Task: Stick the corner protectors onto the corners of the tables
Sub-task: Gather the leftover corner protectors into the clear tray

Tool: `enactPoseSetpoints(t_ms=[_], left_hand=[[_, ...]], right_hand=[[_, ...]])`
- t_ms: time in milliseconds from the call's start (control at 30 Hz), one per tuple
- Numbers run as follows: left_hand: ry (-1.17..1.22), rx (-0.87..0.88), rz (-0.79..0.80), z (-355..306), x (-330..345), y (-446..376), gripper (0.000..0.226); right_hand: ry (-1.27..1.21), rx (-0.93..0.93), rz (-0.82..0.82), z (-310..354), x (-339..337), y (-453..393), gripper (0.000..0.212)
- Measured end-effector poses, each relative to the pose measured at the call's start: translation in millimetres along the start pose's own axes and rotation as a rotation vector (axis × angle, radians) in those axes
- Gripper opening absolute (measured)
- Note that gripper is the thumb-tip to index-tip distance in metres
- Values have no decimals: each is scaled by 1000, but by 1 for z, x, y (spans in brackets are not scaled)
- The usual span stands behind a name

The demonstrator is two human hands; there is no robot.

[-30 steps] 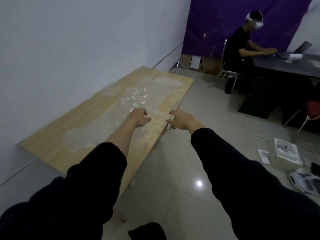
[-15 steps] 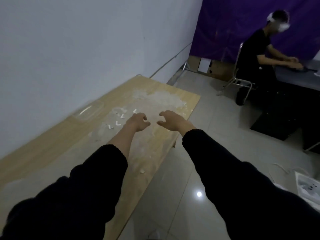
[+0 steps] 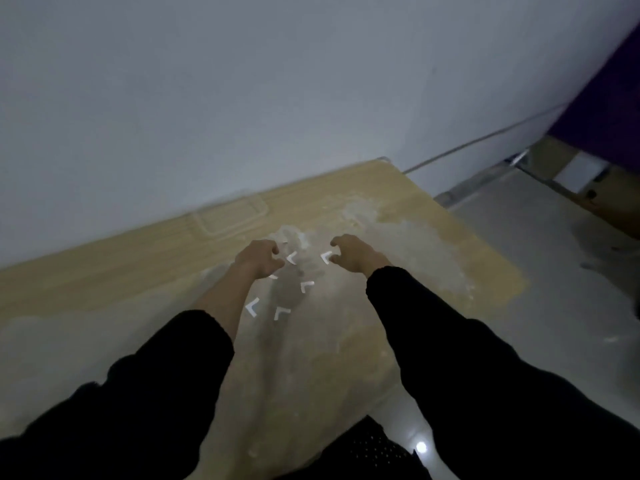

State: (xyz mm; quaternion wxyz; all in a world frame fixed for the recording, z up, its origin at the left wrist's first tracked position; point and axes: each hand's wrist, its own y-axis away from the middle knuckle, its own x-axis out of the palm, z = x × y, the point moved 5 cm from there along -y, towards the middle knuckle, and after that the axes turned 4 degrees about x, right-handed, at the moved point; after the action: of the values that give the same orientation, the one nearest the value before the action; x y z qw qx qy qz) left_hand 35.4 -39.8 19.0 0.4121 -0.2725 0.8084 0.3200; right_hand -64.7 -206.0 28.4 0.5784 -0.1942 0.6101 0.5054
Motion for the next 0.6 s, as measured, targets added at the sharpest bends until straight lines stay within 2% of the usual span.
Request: enactPoseSetpoints(t_ms=[267, 400, 600], left_hand=[[126, -207, -114, 7, 26, -60, 42], [161, -268, -180, 6, 46, -79, 40], [172, -304, -220, -2, 64, -95, 38]], right_hand=[[3, -227, 99, 2, 0, -112, 47], [-4, -246, 161, -7, 25, -135, 45], [-55, -370, 148, -19, 35, -151, 30]])
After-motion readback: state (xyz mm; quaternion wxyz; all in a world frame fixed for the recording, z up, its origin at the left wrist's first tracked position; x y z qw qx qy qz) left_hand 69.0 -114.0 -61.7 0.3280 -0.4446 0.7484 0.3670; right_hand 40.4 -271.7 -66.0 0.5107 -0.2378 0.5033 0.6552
